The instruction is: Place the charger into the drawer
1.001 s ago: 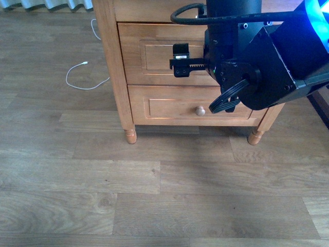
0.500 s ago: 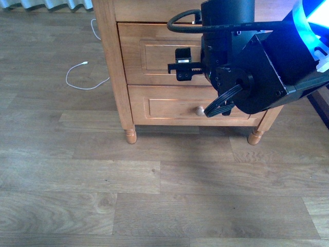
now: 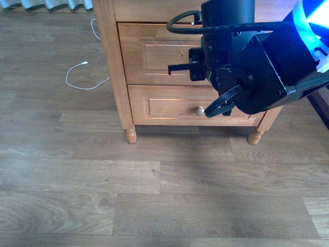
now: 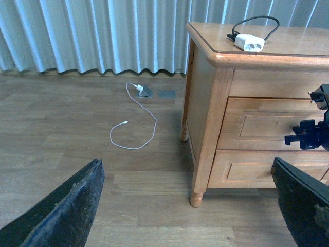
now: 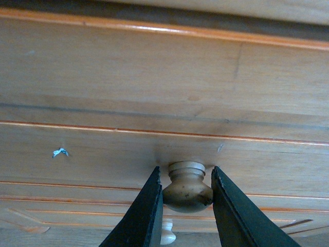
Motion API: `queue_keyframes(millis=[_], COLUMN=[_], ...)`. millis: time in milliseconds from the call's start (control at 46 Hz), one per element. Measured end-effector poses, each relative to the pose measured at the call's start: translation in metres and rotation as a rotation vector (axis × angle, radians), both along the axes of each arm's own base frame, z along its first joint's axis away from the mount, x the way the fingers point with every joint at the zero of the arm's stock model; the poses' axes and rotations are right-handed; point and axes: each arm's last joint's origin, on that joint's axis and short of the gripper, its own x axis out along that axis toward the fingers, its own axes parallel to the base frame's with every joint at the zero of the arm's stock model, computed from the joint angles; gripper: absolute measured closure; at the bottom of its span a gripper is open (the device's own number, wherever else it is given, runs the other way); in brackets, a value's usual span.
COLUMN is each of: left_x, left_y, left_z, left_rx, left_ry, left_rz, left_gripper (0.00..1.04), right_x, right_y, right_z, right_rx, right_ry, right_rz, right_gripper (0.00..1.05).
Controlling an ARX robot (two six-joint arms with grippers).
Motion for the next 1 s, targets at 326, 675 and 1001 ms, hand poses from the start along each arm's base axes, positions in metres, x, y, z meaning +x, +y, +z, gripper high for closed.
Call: queue_keyframes(millis=[326, 675, 1001], left_x=[0.0, 0.0, 0.0], left_y=[0.0, 0.0, 0.0], left_z=[0.0, 0.0, 0.0], left_rx=[0.0, 0.0, 0.0], left_ry=[0.0, 0.0, 0.0], left_rz=[0.0, 0.0, 0.0], left_gripper=[0.06, 0.06, 0.06], right_x=[-0.013, -0.064, -0.113], right_y=[-0.007, -0.024, -0.042], right_z=[-0.002, 0.006, 0.013], right_rx=[0.015, 0.023, 0.051], right_ry=[0.028, 0.129, 0.253], right_rz=[0.033, 0.05, 0.093], right_gripper=[0.82, 0.82, 0.82])
